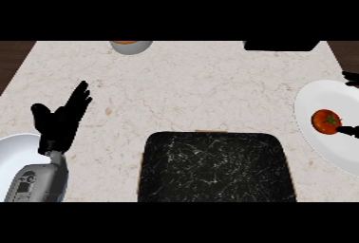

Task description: Pick the tomato from the tray and place it in the plate

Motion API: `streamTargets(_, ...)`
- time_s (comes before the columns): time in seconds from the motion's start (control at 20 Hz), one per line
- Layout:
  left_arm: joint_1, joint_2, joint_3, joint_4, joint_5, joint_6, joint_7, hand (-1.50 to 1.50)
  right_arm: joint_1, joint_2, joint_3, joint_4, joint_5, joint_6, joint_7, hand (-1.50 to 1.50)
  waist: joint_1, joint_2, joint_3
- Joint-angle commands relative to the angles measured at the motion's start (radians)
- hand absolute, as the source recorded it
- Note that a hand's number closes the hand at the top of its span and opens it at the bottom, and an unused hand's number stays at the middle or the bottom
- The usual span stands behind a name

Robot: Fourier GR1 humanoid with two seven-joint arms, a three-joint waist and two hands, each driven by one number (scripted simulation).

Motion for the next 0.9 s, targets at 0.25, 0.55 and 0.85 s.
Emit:
streamTargets(0.25, 0.047, -0.019, -0.006, -0.045, -0.004, 0.018, 0.013, 0.0, -0.012, -0.036, -0.091, -0.001, -0.225, 0.365, -0.047, -1.5, -0.027, -0.011, -0.004)
streamTargets(0.55, 0.06, 0.001, 0.012, -0.005, -0.002, -0.005, -0.035, 0.0, -0.044, -0.101, -0.07, 0.075, -0.3, 0.624, 0.159, -1.5, -0.022, -0.008, -0.005)
streamTargets(0.85, 0.047, -0.003, 0.005, -0.027, -0.001, -0.004, -0.006, 0.0, -0.02, -0.151, -0.074, 0.092, -0.346, 0.67, 0.105, -1.5, -0.004, 0.002, 0.0)
